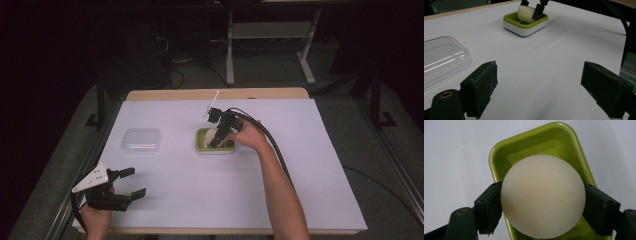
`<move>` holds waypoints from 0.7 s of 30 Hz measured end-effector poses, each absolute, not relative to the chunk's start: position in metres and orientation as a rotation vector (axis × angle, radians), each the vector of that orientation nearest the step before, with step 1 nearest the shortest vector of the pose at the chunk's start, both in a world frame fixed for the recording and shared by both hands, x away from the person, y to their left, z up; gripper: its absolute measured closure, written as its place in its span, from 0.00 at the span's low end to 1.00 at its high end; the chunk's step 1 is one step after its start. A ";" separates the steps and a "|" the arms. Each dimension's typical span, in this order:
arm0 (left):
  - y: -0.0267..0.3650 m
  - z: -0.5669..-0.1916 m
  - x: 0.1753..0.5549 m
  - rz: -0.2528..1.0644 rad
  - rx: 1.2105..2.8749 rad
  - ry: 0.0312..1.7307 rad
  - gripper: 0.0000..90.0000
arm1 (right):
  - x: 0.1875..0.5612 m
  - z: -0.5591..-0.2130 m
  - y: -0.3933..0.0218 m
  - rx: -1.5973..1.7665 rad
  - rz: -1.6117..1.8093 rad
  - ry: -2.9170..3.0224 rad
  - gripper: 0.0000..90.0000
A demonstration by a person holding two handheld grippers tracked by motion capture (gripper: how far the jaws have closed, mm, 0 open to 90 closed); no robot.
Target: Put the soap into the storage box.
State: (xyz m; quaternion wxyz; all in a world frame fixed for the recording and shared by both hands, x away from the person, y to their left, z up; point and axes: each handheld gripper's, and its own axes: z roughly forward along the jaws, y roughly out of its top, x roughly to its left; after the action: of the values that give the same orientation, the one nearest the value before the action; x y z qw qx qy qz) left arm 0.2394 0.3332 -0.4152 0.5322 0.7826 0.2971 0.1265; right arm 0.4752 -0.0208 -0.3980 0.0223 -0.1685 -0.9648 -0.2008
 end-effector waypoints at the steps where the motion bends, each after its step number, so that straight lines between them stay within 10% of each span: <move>1: 0.333 -0.415 0.240 0.301 1.866 0.709 0.15 | 0.475 -0.398 -0.021 -0.521 -0.621 -2.989 0.26; 21: 0.333 -0.415 0.239 0.304 1.869 0.706 0.15 | 0.475 -0.396 -0.024 -0.531 -0.648 -2.976 0.27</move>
State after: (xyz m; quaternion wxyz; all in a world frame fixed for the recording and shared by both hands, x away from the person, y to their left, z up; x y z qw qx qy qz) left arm 0.2394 0.3334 -0.4150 0.5313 0.7835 0.2960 0.1275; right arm 0.4753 -0.0237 -0.3960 0.0249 -0.1717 -0.9623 -0.2096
